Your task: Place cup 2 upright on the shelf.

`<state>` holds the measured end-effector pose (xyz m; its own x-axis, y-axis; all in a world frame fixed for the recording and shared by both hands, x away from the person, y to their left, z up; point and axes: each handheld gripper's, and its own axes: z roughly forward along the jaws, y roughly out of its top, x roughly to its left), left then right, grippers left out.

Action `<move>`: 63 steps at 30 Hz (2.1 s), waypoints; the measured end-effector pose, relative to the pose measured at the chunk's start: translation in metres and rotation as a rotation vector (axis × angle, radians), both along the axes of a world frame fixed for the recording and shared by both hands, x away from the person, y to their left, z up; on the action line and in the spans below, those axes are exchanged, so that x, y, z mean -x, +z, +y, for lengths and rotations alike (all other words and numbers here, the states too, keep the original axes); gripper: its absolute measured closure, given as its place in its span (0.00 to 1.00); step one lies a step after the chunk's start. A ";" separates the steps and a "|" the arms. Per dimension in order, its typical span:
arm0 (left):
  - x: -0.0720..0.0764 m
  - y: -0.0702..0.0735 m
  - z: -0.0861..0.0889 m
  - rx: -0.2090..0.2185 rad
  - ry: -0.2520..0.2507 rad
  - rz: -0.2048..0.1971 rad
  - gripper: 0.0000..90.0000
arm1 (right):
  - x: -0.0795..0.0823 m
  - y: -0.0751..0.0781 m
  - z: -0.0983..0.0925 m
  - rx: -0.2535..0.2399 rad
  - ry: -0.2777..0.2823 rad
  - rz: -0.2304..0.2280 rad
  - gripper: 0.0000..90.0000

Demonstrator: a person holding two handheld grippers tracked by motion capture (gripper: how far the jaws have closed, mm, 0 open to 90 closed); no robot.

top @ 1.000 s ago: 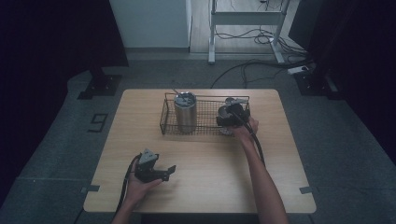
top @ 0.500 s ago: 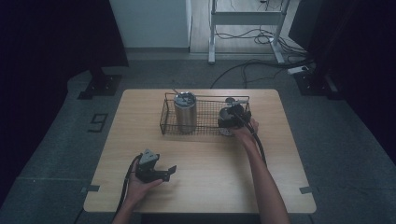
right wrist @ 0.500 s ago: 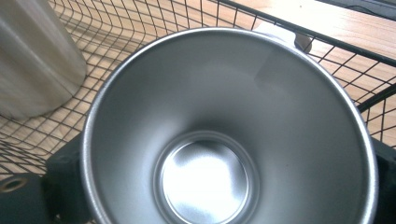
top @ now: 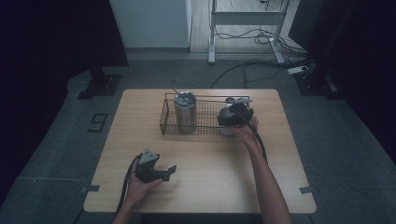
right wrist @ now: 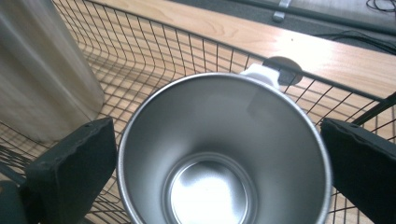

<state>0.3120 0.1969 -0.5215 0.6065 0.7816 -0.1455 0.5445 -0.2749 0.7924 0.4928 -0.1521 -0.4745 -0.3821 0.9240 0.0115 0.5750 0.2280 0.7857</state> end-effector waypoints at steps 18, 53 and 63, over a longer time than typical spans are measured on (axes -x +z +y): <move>0.000 0.001 0.000 -0.002 0.001 -0.002 0.10 | 0.020 0.029 -0.011 -0.054 0.014 -0.103 0.01; 0.001 0.000 -0.002 -0.016 0.005 -0.005 0.10 | 0.093 0.023 -0.044 -0.137 0.097 -0.184 0.18; 0.002 -0.002 -0.005 -0.027 0.000 -0.001 0.10 | 0.125 0.009 -0.064 -0.144 0.100 -0.181 0.19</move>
<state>0.3105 0.1922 -0.5239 0.6068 0.7852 -0.1237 0.5437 -0.2964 0.7852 0.3679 -0.2159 -0.4655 -0.4798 0.8751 0.0636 0.4025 0.1551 0.9022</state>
